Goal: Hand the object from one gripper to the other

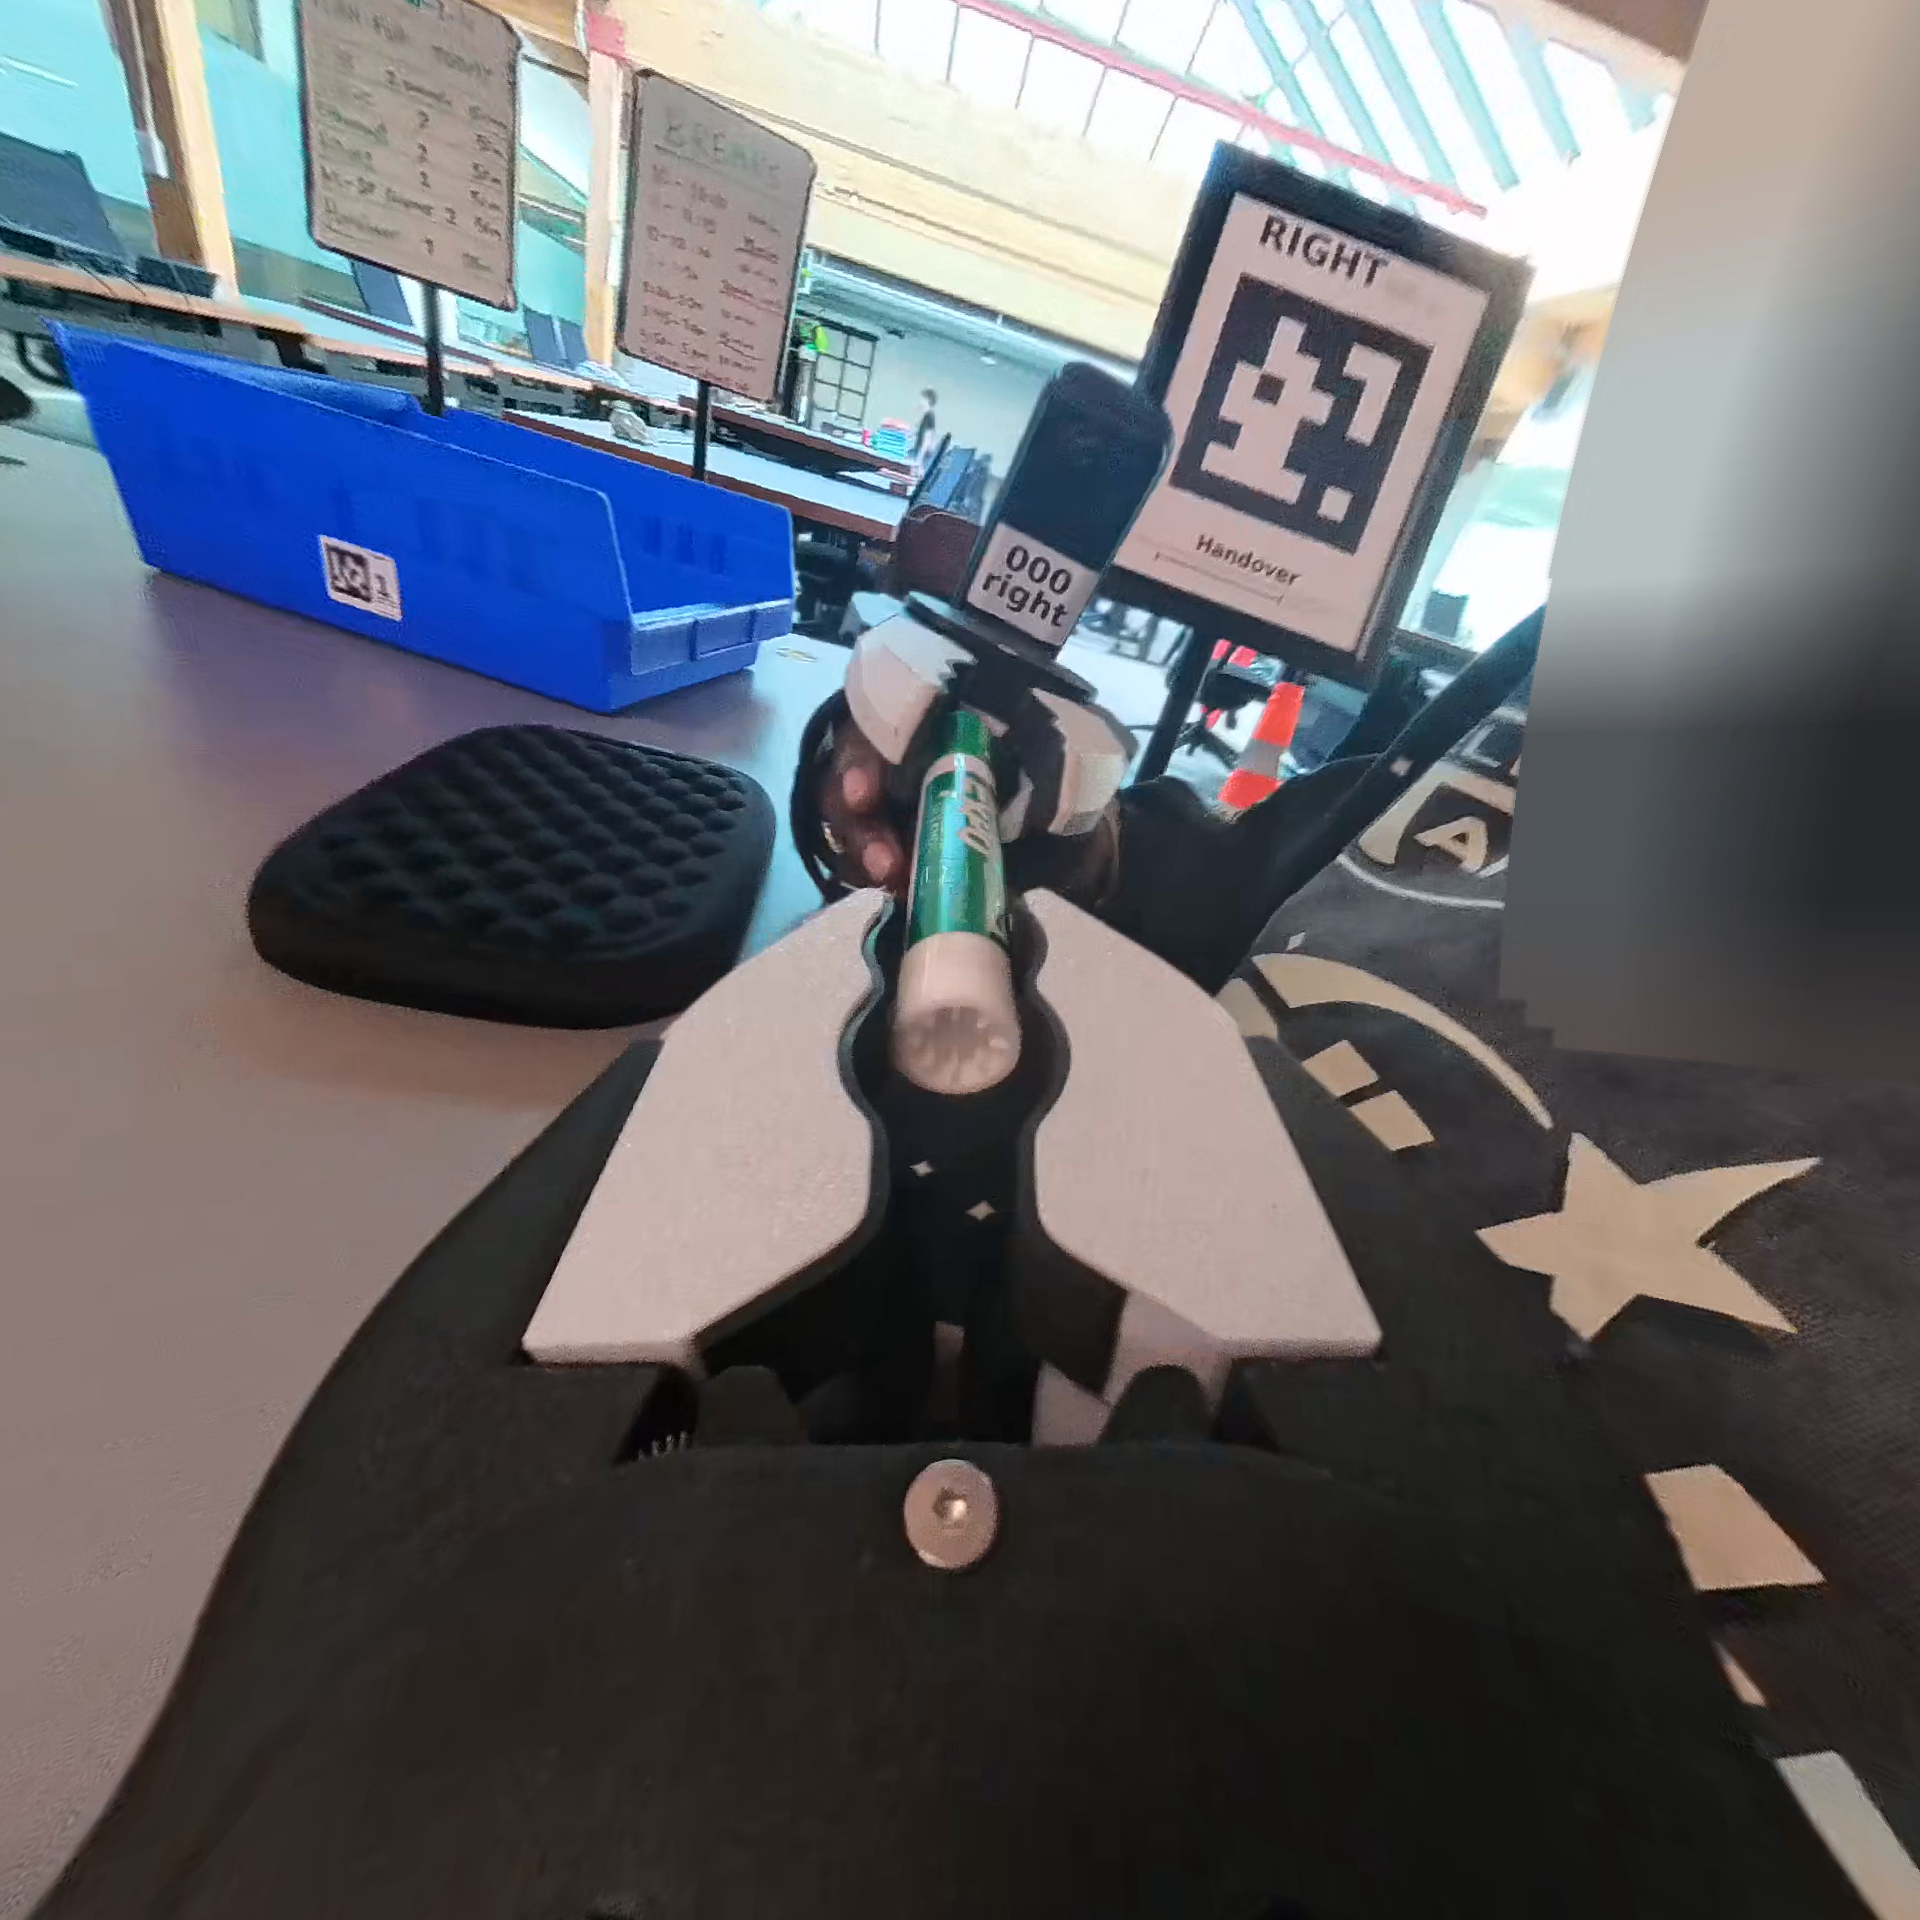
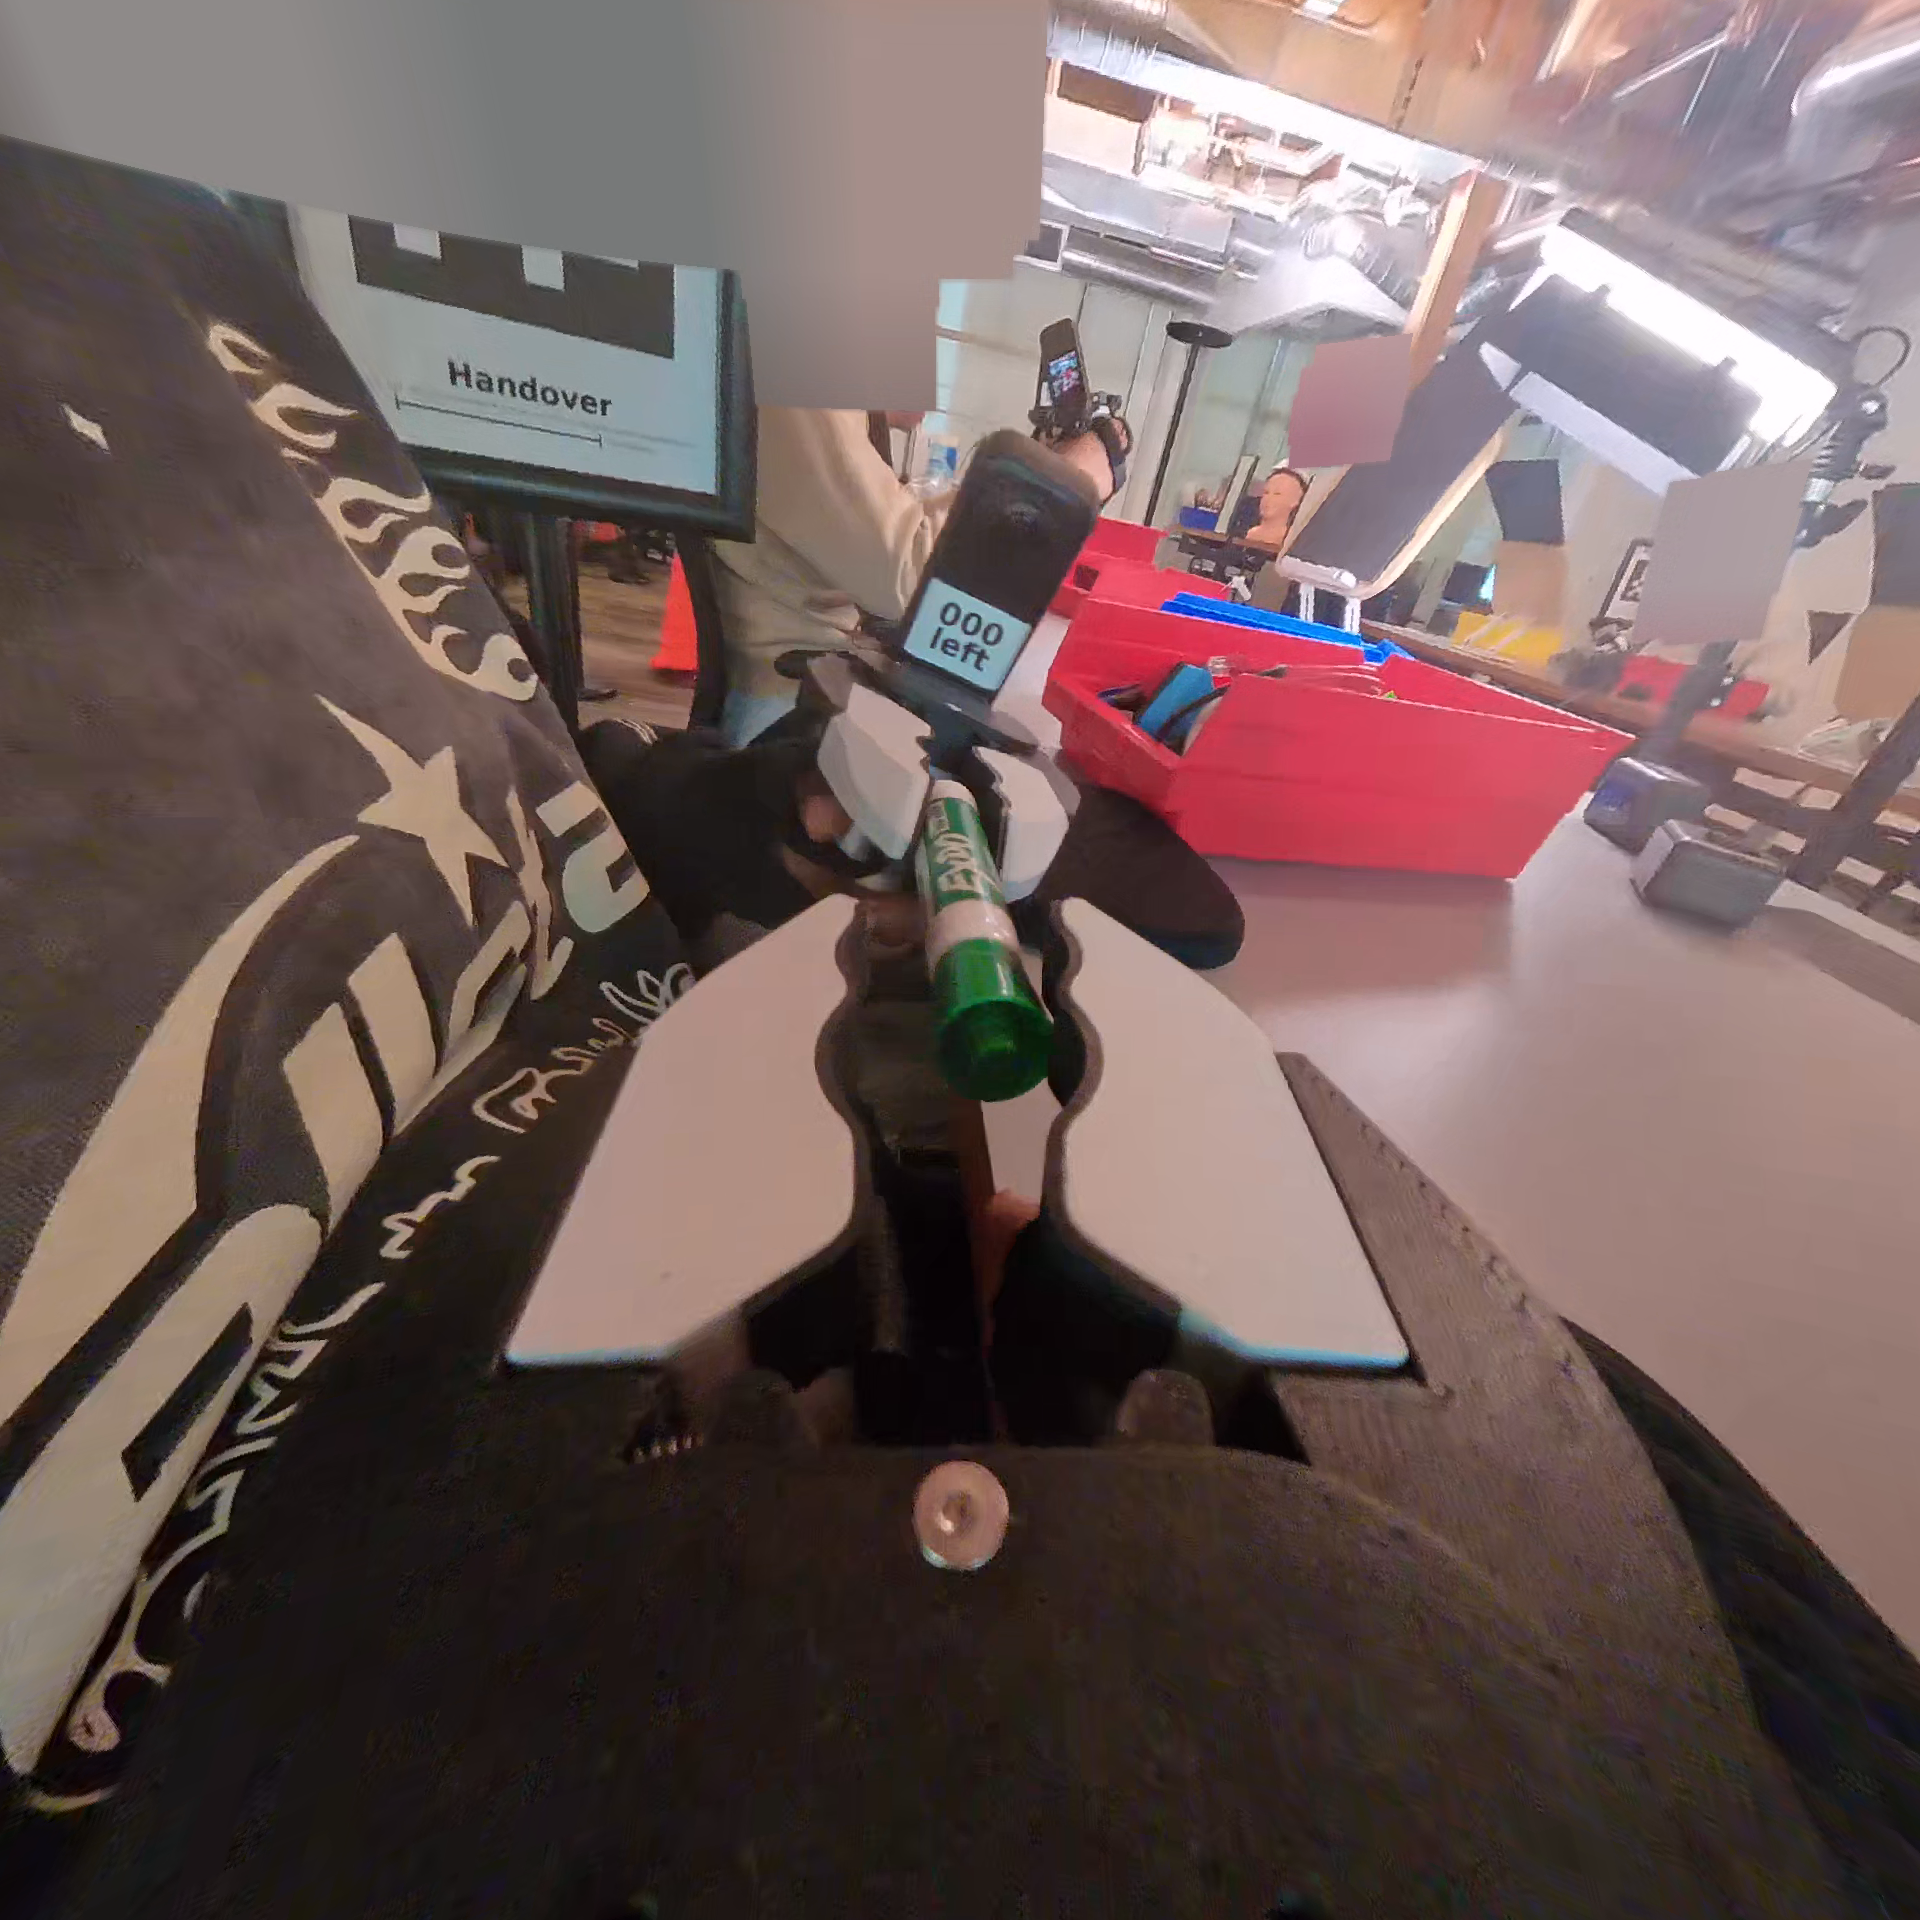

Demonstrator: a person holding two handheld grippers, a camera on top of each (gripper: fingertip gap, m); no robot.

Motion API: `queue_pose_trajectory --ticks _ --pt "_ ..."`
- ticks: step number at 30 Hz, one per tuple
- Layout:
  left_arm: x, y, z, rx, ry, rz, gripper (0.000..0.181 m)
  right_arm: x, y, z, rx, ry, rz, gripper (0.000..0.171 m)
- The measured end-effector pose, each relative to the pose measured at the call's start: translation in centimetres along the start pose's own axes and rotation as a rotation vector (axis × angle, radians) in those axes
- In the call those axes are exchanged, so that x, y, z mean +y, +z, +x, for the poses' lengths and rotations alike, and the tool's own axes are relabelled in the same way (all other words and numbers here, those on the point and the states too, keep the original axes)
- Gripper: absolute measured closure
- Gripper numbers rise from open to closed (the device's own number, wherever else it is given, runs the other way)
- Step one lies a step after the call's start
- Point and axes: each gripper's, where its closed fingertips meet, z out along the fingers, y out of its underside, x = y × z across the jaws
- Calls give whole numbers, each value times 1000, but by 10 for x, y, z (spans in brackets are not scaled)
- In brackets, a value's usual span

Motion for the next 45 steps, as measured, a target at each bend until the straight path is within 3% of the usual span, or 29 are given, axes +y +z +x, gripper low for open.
queue_pose_trajectory --ticks 8,11,15,19,21,26,35,39,41,45 --pt "2 3 4 19 36 2 161 5 1 -2 -30 36 -35 150" --pt "3 3 2 -61 248 -11 147 7 3 -3 -90 255 -36 151" --pt "8 4 0 -141 479 -69 145 8 3 3 -134 569 -20 151" --pt "6 6 1 -153 499 -65 163 12 2 8 -146 735 -4 151" --pt "10 6 -3 -162 484 -89 162 14 2 10 -138 759 -6 151" --pt "10 6 -5 -185 508 -95 141 11 2 14 -118 771 19 151" --pt "10 7 -13 -298 671 -123 133 6 1 29 -8 822 101 152" --pt "8 7 -14 -313 691 -117 145 -3 -2 33 -19 886 176 152" --pt "5 7 -12 -309 695 -93 161 -3 -2 32 -31 909 183 152" --pt "2 4 -10 -268 606 -69 162 -3 0 28 -47 850 168 146"
